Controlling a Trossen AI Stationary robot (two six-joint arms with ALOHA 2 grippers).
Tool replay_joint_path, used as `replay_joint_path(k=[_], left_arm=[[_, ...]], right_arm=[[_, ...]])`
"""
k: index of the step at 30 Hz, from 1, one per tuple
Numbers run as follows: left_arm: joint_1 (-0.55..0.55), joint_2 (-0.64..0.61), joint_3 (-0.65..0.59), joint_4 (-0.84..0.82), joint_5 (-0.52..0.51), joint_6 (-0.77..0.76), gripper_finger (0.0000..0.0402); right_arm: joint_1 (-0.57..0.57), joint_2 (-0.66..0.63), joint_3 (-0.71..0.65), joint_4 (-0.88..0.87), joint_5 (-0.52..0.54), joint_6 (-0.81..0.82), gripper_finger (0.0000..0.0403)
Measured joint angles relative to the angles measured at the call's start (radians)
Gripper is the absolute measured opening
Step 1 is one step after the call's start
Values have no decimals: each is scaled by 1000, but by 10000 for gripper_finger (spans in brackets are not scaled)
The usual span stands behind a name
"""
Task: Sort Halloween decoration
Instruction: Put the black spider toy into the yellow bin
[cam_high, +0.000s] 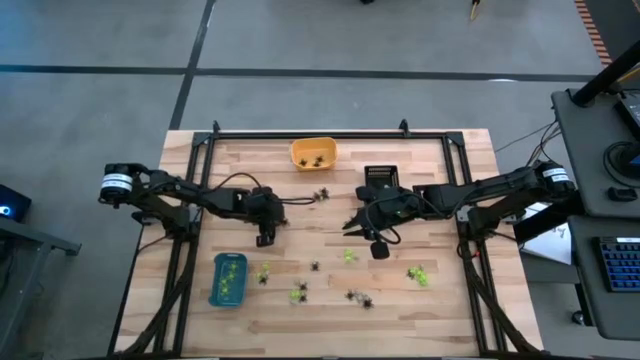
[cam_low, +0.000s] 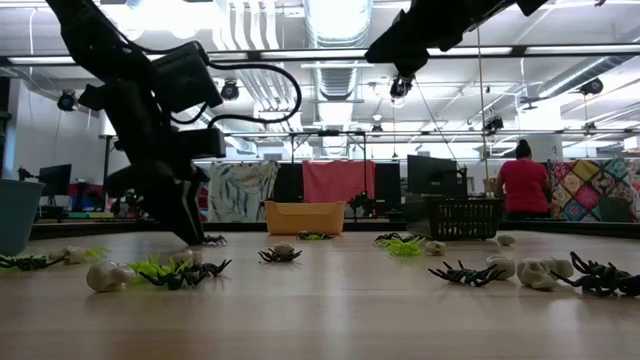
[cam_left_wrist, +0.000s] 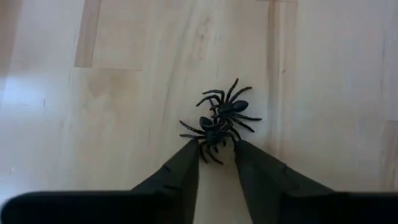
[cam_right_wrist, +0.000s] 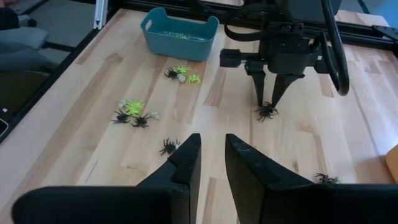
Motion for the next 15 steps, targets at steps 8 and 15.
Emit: replay_joint_path(k=[8,15], left_arm=[[0,-1,-1,4,-5,6,5],[0,-52,-6,-13,-10,4,0]], right_arm=[[0,0,0,4,0,15,61],[0,0,0,4,0,27,62]])
